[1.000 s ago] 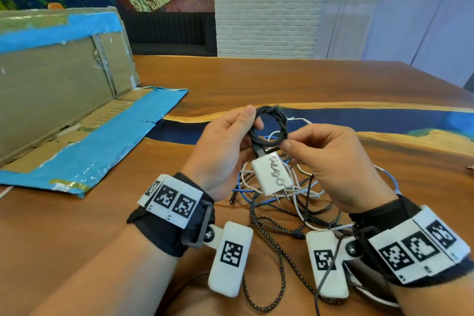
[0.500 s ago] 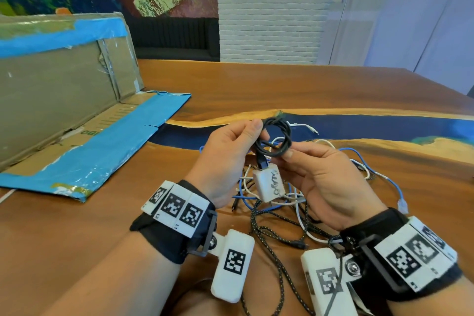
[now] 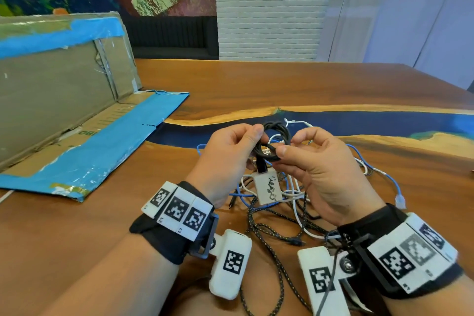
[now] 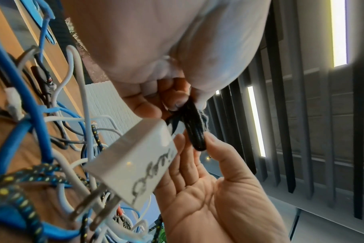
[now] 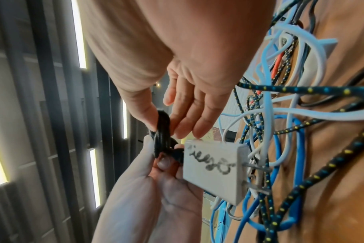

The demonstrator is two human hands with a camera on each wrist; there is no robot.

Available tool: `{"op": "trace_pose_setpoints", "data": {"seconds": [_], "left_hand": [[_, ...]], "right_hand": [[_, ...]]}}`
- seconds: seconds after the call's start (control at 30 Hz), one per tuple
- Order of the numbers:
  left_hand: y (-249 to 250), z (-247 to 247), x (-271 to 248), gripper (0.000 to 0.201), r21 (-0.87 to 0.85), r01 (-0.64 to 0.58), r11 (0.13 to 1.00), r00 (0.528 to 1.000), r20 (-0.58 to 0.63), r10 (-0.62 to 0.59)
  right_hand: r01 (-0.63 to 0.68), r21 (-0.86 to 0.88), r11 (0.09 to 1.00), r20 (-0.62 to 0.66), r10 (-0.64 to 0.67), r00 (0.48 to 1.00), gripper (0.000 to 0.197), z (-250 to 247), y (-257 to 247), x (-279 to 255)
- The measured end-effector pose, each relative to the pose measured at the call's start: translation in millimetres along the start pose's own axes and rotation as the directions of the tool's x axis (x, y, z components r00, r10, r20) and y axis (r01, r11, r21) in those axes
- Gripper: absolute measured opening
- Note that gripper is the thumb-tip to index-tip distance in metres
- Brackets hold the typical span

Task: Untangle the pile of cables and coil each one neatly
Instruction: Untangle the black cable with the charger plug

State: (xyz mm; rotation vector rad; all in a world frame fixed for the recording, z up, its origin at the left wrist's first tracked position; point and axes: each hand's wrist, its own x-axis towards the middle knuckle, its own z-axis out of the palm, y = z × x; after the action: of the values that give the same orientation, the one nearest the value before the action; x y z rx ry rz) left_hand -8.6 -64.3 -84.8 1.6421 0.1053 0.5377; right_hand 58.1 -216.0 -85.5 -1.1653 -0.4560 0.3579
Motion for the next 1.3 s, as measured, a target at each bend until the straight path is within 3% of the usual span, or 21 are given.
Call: {"op": "trace_pose_setpoints", "data": {"seconds": [0.13, 0.4, 0.6, 0.73, 0.83, 0.93, 1.07, 1.17, 1.3], "left_hand": [[-0.1, 3.8, -2.0, 0.031, -0.029, 0.008, 1.0, 1.0, 0.023, -0.008], [0.2, 3.5, -2.2, 0.03, -0.185, 0.146, 0.972, 0.983, 0.133, -0.123], [6.7, 3.8, -5.7, 0.037, -0.058, 0.091, 0.994, 0.979, 0.186, -0.079], [11.3, 4.7, -7.1, 0.037, -0.062, 0.087, 0.994, 0.979, 0.191, -0.073], [9.0, 5.7, -7.3, 0.036, -0.064, 0.105, 0.992, 0.978, 0.186, -0.092], [5.6, 5.0, -4.9, 0.036, -0.068, 0.135, 0.988, 0.979, 0.163, -0.123], [6.0, -1.0, -1.1, 0.036, -0.101, 0.147, 0.984, 0.985, 0.104, -0.136], [7.5, -3.0, -0.1, 0.033, -0.153, 0.111, 0.982, 0.993, 0.062, -0.102], [10.0, 0.3, -1.9, 0.032, -0.216, 0.06, 0.975, 0.998, 0.032, -0.054]], "right_hand": [[0.03, -0.044, 0.999, 0.02, -0.029, 0.999, 0.03, -0.4, 0.2, 1.3], [0.044, 0.014, 0.999, 0.286, -0.047, 0.957, 0.037, -5.1, -2.8, 0.2], [0.029, 0.127, 0.991, 0.411, -0.079, 0.908, 0.036, -11.3, -4.0, 0.7], [-0.058, 0.214, 0.975, 0.491, -0.056, 0.87, 0.046, -13.7, -4.3, 2.6], [-0.113, 0.241, 0.964, 0.516, -0.029, 0.856, 0.038, -17.4, -5.3, 1.8], [-0.106, 0.241, 0.965, 0.505, -0.031, 0.863, 0.041, -14.7, -5.2, 0.8], [0.016, 0.122, 0.992, 0.262, -0.048, 0.964, 0.037, -4.1, 0.6, 3.0], [0.072, -0.027, 0.997, 0.131, -0.068, 0.989, 0.028, -6.3, 1.7, 6.6], [0.006, -0.19, 0.982, 0.138, 0.021, 0.99, 0.037, -9.8, -1.0, 6.5]]}}
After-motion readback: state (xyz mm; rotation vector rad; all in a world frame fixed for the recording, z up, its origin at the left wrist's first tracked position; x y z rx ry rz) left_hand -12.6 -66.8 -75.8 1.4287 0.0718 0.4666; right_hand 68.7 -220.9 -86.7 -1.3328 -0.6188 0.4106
